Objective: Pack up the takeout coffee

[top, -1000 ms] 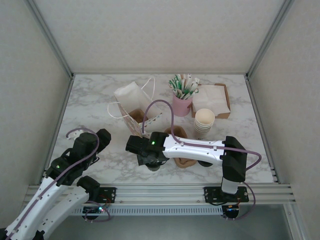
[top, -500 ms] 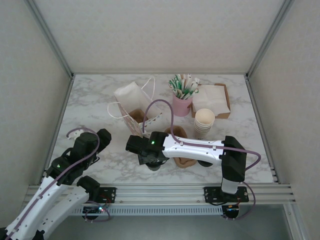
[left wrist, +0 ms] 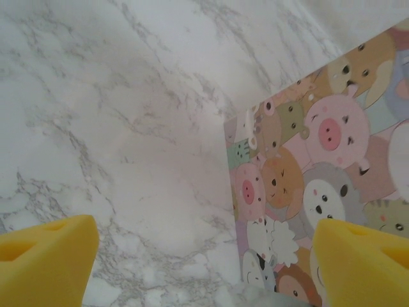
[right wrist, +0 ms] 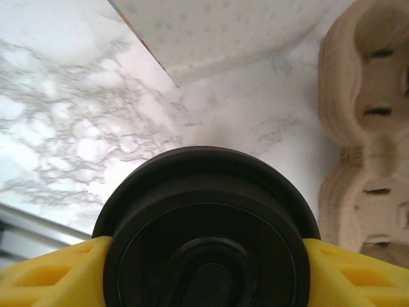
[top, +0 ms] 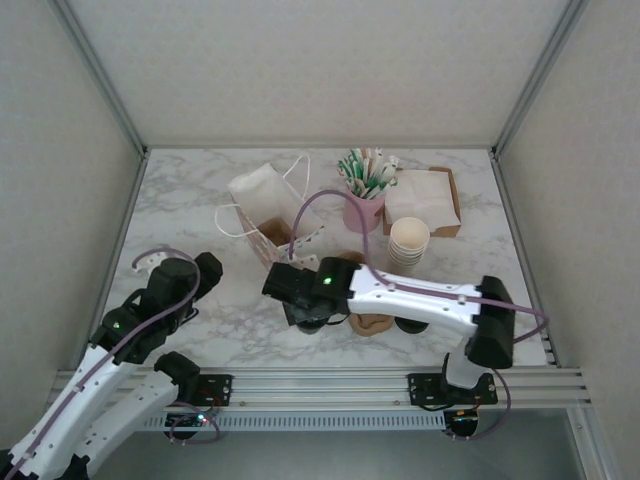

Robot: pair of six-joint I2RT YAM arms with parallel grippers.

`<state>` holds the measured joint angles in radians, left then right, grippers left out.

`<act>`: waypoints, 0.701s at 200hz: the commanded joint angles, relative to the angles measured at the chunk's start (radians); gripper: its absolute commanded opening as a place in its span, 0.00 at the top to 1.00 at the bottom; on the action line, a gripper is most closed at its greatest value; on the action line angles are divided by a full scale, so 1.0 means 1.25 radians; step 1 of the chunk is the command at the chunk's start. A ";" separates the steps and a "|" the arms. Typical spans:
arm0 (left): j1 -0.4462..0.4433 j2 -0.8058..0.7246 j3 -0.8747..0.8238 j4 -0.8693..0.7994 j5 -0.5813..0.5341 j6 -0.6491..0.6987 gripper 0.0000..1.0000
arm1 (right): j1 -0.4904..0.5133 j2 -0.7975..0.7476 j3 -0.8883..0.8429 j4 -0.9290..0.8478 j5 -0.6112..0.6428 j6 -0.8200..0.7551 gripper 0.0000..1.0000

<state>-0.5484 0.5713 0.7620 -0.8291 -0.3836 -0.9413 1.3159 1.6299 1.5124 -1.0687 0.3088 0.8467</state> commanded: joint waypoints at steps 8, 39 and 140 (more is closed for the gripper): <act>0.001 0.046 0.091 -0.040 -0.086 0.062 0.13 | 0.016 -0.088 0.072 -0.053 0.032 -0.152 0.36; 0.039 0.149 0.218 -0.075 -0.135 0.131 0.13 | 0.029 -0.142 0.156 -0.052 0.010 -0.258 0.37; 0.325 0.349 0.382 0.056 0.221 0.219 0.13 | 0.023 0.015 0.593 -0.039 0.229 -0.494 0.36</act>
<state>-0.1703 0.9699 1.2045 -0.7963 -0.2016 -0.7124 1.3529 1.5478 2.1384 -1.1057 0.4404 0.3401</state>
